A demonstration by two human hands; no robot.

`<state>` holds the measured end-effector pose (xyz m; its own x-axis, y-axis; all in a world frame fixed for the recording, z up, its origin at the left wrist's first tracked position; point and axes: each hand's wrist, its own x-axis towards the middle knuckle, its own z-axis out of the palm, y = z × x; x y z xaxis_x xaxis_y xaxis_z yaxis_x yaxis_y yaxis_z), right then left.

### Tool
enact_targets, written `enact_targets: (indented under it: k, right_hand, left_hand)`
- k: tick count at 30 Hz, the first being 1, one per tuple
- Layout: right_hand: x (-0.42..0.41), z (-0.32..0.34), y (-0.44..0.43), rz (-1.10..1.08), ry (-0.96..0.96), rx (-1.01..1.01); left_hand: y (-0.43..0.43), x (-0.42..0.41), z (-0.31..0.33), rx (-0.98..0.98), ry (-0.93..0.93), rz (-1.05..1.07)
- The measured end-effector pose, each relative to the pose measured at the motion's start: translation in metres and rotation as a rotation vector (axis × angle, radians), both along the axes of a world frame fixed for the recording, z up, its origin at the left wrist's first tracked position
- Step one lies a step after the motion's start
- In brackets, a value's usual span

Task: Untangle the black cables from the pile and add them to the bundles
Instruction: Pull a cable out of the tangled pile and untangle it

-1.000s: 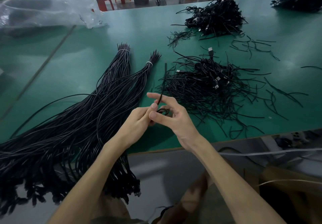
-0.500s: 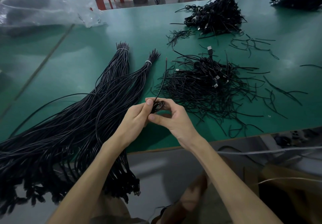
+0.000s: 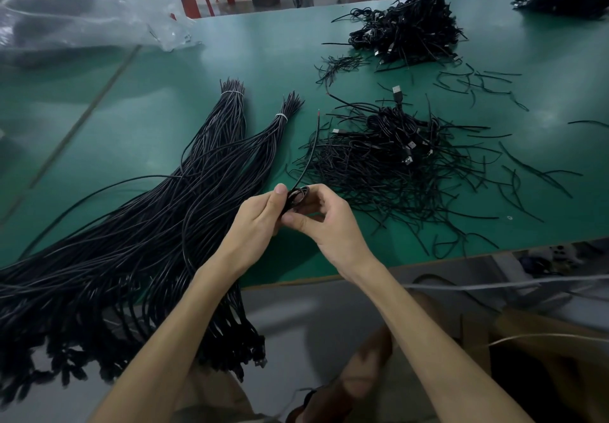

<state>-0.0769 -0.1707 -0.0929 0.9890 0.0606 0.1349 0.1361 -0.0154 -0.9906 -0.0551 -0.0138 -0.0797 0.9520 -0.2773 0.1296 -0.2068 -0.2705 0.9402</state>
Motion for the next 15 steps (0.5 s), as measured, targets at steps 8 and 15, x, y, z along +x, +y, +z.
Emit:
enact_targets:
  k: [8,15]
  right_hand:
    - [-0.002,-0.002,0.001,-0.013,-0.02,-0.061]
    - [-0.007,-0.002,0.013,0.037,-0.127,-0.348]
  left_hand:
    - [-0.001,-0.003,0.004,0.018,-0.043,0.044]
    - [0.001,0.001,0.001,0.057,-0.094,0.179]
